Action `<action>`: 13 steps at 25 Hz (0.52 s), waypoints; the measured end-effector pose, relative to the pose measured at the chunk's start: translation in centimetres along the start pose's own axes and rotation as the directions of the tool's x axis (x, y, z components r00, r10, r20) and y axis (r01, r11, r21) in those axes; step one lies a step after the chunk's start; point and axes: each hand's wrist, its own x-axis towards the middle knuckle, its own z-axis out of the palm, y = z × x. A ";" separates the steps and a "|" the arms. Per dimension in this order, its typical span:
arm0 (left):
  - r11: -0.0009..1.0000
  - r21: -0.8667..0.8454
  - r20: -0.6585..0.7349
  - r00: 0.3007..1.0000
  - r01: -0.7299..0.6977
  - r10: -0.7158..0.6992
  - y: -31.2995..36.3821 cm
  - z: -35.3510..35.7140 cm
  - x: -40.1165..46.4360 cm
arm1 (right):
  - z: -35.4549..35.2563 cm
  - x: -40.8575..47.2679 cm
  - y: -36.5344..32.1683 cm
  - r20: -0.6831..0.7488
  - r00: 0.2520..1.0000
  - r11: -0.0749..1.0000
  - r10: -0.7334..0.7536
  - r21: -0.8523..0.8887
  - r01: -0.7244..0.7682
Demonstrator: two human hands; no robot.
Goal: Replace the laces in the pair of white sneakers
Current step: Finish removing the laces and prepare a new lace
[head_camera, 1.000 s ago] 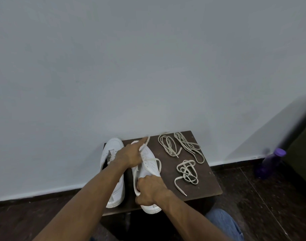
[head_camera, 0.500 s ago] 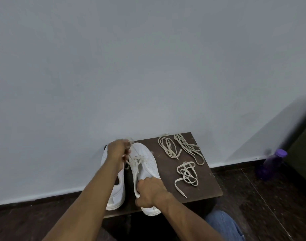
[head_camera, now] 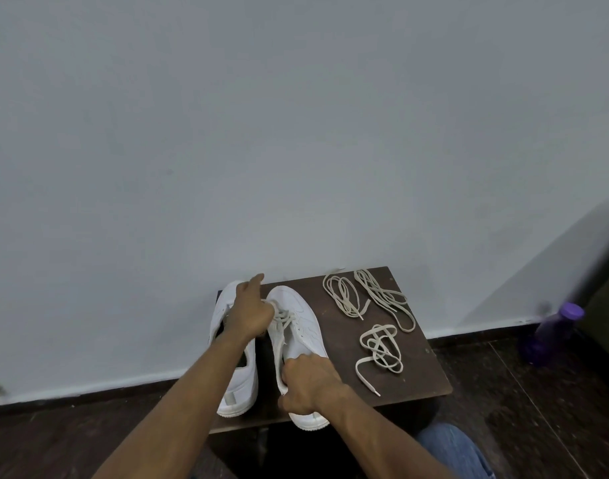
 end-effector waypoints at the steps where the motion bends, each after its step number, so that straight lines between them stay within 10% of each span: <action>1: 0.995 0.091 -0.012 0.999 -0.032 0.033 -0.6 0.7 -0.7 | 0.1 0.0 0.0 -0.017 1.000 1.000 -0.008 -0.008 0.008; 6: 0.948 0.317 0.012 0.999 0.041 -0.047 -3.1 3.3 -4.1 | 2.0 -1.6 1.2 -0.253 0.964 0.964 -0.081 0.227 0.140; 10: 0.968 0.235 -0.181 0.983 0.084 -0.042 -3.6 4.0 -5.1 | 2.1 -1.7 2.1 -0.516 0.806 0.618 0.289 0.744 0.255; 13: 0.965 0.231 -0.221 0.973 0.121 -0.069 -3.8 4.3 -5.6 | -0.5 1.1 3.0 -0.518 0.814 0.798 0.261 0.591 0.120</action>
